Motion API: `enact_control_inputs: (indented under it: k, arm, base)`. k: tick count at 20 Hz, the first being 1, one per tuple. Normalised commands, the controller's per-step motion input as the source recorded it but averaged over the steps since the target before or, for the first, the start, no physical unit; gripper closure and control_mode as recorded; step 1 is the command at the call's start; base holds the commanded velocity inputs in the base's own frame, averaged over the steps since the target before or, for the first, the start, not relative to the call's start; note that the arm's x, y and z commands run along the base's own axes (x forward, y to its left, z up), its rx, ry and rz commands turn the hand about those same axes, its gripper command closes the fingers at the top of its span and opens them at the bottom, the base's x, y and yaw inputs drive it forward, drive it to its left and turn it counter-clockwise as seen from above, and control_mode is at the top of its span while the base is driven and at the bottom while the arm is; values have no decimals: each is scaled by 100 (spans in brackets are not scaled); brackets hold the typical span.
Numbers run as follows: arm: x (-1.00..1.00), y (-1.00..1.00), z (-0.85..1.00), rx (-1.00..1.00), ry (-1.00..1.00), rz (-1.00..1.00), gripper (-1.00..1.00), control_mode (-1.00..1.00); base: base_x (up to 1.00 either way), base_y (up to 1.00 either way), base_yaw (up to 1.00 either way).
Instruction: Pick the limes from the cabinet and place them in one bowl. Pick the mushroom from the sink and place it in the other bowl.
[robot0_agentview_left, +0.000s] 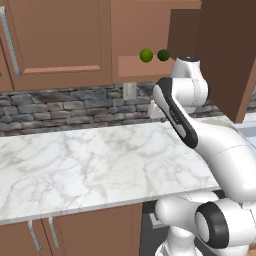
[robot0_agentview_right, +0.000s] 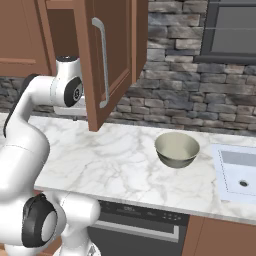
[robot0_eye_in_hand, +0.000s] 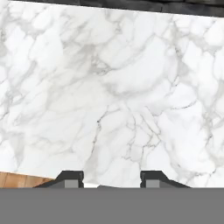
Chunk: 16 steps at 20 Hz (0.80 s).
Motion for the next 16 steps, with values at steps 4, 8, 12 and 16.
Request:
enact_control_inputs:
  k: [4, 8, 12, 16]
  arm:
    - [-1, 7, 0, -1, -2, 0, -100, -100]
    - [2, 22, 0, -3, 0, -3, -100, -100]
    - [2, 9, 9, 0, -2, -7, -100, -100]
    - [5, 0, 32, 0, -16, -22, -100, -100]
  base:
    - [0, 0, 0]
    - [0, 0, 0]
    - [0, 0, 0]
    - [0, 0, 0]
